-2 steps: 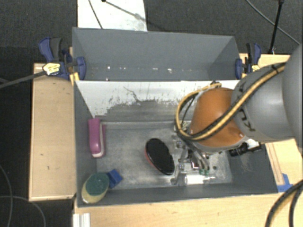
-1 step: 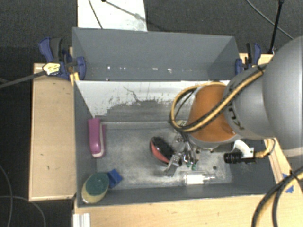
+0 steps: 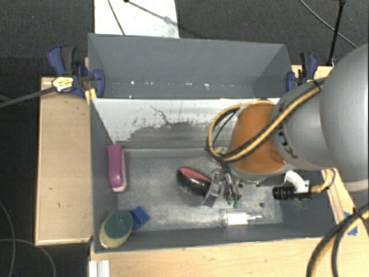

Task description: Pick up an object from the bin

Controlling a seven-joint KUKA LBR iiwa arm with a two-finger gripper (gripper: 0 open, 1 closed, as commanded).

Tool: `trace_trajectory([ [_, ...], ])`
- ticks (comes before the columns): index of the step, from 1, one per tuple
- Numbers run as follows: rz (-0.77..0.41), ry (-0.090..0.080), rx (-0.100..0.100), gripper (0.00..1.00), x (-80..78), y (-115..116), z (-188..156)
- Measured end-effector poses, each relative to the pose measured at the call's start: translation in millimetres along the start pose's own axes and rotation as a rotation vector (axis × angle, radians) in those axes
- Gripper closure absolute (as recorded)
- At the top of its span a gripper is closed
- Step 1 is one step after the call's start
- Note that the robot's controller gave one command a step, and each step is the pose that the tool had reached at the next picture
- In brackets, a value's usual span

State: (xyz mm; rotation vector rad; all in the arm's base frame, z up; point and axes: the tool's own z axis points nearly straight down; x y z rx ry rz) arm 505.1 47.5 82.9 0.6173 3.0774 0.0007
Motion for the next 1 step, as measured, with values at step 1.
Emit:
trace_trajectory([
  [1,0.042,-0.005,-0.002,1.00,3.0,-28.3,-138.8],
])
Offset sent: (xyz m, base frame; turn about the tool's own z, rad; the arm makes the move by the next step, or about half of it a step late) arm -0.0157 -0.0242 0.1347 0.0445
